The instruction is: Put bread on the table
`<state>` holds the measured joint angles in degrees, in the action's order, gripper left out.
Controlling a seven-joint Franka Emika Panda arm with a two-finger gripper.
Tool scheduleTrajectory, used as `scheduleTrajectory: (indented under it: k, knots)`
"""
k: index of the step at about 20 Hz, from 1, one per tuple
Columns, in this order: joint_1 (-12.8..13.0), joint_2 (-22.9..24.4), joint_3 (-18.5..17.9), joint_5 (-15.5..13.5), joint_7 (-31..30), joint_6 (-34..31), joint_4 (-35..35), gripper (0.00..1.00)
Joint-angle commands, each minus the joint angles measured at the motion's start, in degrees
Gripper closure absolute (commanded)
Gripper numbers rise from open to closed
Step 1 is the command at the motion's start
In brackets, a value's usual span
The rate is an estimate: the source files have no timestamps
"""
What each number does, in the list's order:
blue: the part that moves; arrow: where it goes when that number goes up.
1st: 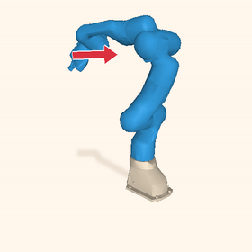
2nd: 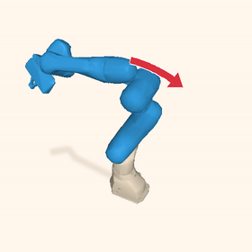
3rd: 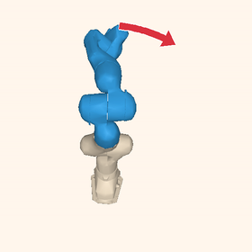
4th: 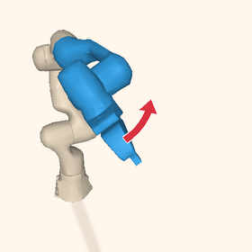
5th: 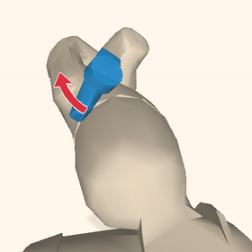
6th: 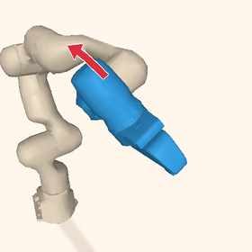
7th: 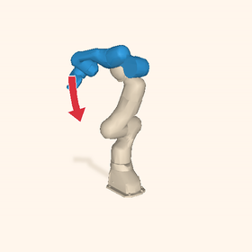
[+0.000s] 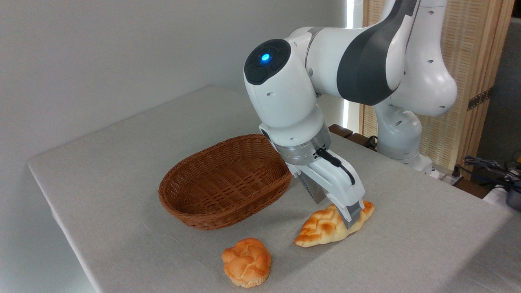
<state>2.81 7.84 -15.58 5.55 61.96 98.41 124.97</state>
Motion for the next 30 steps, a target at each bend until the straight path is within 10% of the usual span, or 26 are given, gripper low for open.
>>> scheduleTrajectory:
  k: [1, 8, 16, 30]
  knots:
    - [0.61, 0.42, -0.24, 0.16, -0.70, 0.12, -2.61, 0.00]
    - [-1.40, 1.13, 5.81, -10.02, -4.64, -5.33, -15.79, 0.00]
    - [-3.78, -6.15, 11.89, -13.37, -12.65, -11.21, -35.90, 0.00]
    - [-1.59, -7.66, 17.51, -7.41, -21.00, -7.53, -34.62, 0.00]
